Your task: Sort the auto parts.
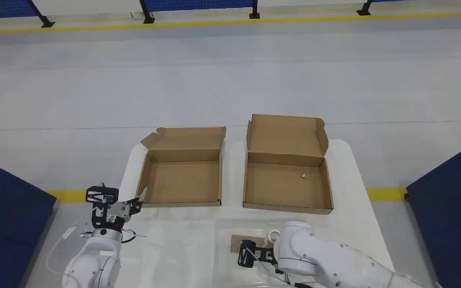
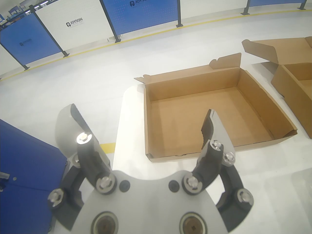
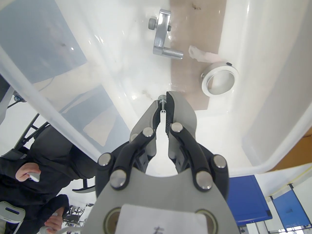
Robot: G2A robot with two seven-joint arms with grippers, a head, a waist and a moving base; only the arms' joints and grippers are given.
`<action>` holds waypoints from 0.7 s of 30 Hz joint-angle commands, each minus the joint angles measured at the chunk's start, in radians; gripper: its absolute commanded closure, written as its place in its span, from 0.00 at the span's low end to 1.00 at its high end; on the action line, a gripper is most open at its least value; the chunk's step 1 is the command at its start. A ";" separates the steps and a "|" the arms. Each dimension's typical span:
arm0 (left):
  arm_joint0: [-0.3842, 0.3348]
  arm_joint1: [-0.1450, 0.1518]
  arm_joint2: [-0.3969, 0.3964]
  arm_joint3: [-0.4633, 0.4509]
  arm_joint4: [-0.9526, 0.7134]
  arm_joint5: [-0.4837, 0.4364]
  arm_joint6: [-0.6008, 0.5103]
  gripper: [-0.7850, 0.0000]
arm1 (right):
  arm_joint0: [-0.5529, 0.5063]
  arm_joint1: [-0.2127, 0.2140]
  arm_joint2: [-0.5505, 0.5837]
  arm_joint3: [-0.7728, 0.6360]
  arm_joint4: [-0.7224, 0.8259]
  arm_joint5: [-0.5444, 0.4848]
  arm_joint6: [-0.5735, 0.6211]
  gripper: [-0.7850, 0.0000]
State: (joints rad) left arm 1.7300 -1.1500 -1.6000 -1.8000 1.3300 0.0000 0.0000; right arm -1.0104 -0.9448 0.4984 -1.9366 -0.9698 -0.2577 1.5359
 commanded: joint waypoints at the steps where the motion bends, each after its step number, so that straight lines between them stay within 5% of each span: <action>1: 0.000 0.000 0.000 0.000 0.000 0.000 0.000 0.00 | 0.000 0.000 0.000 0.000 0.000 0.000 0.000 1.00; 7: 0.000 0.000 0.000 0.000 0.000 0.000 0.000 0.00 | -0.015 0.001 0.022 0.002 0.066 -0.010 -0.081 1.00; 21: 0.000 0.000 0.000 0.000 0.000 0.000 0.000 0.00 | -0.205 0.141 0.467 -0.056 0.592 -0.255 -0.228 1.00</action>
State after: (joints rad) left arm 1.7300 -1.1500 -1.6000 -1.8000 1.3300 0.0000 0.0000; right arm -1.2023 -0.8111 0.9435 -1.9902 -0.4098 -0.5059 1.3159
